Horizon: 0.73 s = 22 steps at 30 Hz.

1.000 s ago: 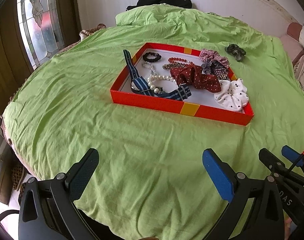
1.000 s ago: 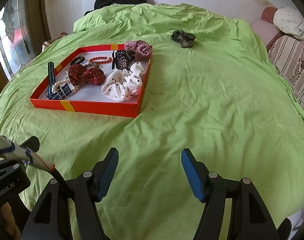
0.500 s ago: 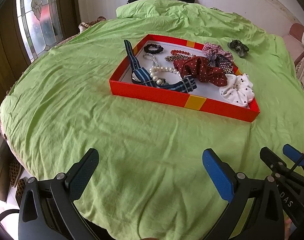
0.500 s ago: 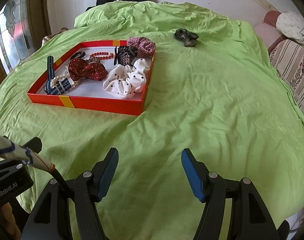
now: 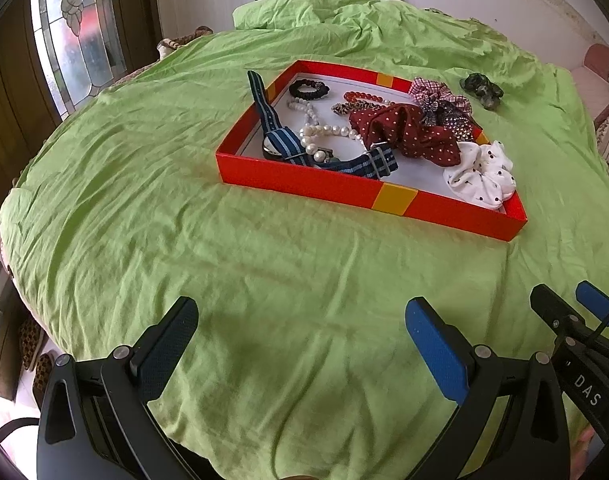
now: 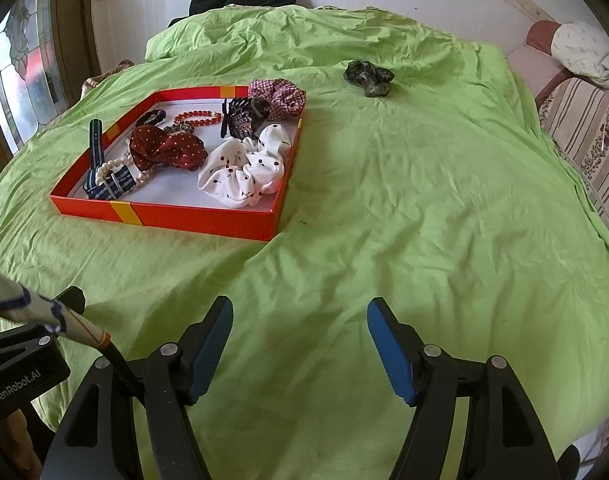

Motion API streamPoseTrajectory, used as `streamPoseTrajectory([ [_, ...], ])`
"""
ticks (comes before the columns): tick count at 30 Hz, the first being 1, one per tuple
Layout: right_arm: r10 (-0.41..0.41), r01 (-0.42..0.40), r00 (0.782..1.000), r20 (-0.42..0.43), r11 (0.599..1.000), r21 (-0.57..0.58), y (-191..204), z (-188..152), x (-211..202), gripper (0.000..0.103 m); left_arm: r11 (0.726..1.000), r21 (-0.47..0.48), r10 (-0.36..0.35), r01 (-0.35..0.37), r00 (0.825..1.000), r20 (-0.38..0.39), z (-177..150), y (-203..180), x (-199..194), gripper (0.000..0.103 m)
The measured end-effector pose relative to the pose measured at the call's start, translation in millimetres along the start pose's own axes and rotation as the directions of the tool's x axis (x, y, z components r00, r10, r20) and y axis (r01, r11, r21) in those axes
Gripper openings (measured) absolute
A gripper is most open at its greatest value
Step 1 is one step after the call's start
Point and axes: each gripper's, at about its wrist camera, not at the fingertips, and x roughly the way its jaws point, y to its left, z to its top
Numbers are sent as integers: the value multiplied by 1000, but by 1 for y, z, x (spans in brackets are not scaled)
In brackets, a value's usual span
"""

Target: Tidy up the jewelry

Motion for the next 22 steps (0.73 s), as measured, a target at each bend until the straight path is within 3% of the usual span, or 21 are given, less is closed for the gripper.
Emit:
streamPoseTrajectory([
  [22, 68, -68, 998, 7, 998, -17, -1, -6, -10, 74, 999, -7, 42, -42, 999, 13, 4, -6, -22, 103],
])
